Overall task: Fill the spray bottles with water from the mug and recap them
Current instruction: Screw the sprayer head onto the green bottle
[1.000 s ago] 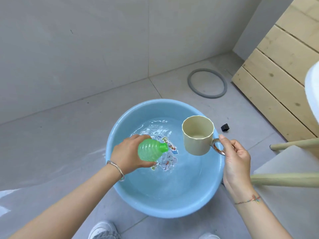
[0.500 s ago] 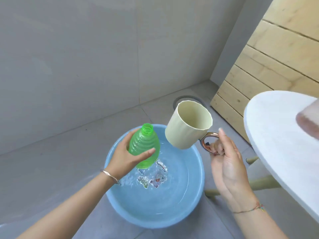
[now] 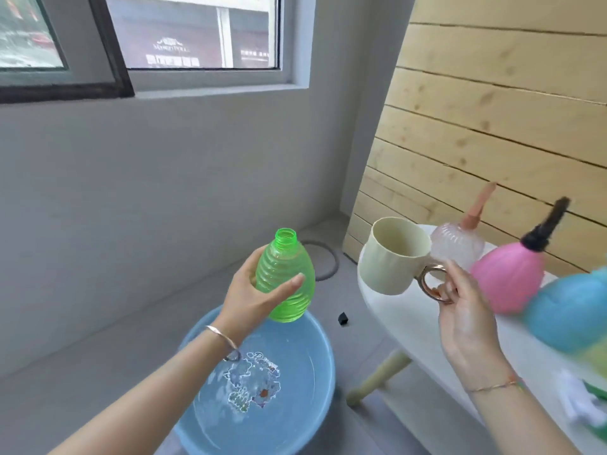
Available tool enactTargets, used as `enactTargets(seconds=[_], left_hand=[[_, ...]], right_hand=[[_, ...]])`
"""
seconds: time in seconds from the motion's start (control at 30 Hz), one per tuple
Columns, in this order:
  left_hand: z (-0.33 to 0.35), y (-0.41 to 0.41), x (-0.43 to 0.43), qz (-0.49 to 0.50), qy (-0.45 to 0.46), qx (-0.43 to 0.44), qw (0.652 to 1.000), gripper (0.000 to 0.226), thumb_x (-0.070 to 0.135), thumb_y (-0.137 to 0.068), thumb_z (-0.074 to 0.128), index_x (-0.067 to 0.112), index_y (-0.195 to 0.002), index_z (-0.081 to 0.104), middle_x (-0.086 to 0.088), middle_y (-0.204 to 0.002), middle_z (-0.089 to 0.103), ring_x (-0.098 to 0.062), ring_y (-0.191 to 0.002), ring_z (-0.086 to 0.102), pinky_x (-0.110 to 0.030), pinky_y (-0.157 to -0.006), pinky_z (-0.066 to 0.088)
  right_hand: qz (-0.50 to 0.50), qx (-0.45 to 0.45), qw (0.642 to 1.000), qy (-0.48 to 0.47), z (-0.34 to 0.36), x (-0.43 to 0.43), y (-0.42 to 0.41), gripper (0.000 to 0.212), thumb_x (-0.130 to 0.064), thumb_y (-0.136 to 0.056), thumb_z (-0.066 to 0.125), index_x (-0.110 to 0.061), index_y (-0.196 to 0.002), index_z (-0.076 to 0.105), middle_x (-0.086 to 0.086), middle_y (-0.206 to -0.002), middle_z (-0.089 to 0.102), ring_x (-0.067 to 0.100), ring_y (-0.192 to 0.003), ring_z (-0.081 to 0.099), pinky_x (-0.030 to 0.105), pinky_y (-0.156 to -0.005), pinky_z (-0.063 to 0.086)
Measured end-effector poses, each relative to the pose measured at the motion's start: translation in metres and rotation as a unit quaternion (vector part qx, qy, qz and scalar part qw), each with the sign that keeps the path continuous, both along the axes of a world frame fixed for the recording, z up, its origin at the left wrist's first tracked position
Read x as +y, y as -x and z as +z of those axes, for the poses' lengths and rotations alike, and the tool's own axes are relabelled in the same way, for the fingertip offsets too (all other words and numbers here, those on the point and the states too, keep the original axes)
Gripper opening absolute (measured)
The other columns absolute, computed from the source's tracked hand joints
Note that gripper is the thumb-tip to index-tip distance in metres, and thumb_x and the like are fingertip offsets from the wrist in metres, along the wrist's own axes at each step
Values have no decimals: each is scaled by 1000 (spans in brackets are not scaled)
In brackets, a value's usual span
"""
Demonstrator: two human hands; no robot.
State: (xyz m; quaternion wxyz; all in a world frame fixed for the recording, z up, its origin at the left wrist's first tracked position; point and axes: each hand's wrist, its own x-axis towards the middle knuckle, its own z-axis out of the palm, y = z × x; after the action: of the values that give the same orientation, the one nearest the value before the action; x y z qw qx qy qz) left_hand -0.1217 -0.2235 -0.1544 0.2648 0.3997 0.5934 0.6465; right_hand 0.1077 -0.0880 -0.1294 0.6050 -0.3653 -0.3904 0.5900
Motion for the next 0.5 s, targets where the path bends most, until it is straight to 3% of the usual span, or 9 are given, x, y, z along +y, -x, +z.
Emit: enactTargets(seconds=[0.23, 0.4, 0.5], left_hand=[[20, -51, 21, -25, -17, 3, 1000, 49, 30, -64, 79, 26, -110, 62, 14, -92, 73, -3, -86, 69, -12, -74, 49], [27, -84, 32, -53, -23, 7, 998, 62, 45, -58, 82, 23, -113, 63, 7, -97, 73, -7, -90, 69, -13, -76, 49], [28, -98, 35, -63, -25, 5, 998, 60, 43, -59, 83, 24, -112, 63, 8, -97, 74, -7, -90, 69, -15, -77, 50]], right_hand=[[-54, -10, 997, 49, -15, 10, -45, 29, -10, -90, 61, -21, -65, 50, -17, -44, 34, 5, -52, 29, 23, -63, 26], [-71, -19, 994, 82, -34, 11, -64, 34, -10, -89, 61, -21, -61, 45, -16, -44, 35, 11, -59, 27, 25, -63, 24], [-71, -26, 993, 90, -41, 13, -69, 37, -10, -89, 61, -22, -59, 43, -16, -45, 34, 11, -59, 27, 25, -62, 23]])
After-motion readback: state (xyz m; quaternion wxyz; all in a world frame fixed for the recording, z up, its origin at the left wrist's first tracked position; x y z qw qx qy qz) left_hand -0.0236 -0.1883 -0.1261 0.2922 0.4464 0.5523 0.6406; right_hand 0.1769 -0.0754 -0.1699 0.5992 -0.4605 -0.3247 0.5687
